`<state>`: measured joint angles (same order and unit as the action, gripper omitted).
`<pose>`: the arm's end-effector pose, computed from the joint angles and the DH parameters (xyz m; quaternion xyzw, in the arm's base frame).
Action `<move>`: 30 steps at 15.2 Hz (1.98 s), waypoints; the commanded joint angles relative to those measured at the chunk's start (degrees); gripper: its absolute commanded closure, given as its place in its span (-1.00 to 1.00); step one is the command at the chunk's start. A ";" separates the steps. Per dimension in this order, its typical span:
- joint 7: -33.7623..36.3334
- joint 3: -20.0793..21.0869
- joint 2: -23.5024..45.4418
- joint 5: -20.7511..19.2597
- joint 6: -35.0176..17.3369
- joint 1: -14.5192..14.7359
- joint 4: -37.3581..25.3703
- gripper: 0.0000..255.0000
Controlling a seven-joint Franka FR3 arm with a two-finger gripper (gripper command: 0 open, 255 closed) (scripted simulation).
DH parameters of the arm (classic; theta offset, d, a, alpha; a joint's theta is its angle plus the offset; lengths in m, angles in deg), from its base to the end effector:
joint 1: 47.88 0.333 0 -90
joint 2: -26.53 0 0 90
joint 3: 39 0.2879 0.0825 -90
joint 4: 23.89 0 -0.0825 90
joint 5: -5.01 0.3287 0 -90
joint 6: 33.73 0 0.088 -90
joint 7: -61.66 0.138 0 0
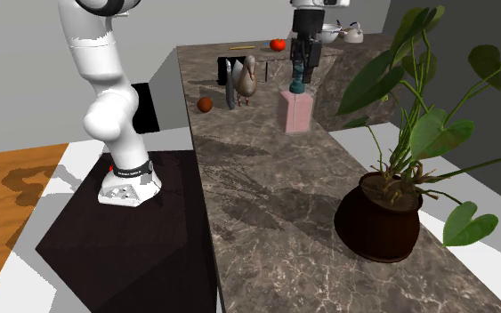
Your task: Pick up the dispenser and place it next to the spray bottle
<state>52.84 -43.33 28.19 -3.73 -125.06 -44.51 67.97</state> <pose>0.5063 -0.0287 0.5410 0.9943 0.0715 -0.0255 0.0753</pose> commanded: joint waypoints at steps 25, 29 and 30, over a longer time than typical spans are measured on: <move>0.96 1.57 5.69 -0.09 20.78 2.50 -26.06 1.00; 6.66 4.01 2.61 -0.11 20.84 5.72 -22.20 1.00; 8.09 4.66 2.04 -0.06 20.93 6.50 -21.51 1.00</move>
<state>59.56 -39.22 30.95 -3.82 -103.99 -38.70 45.41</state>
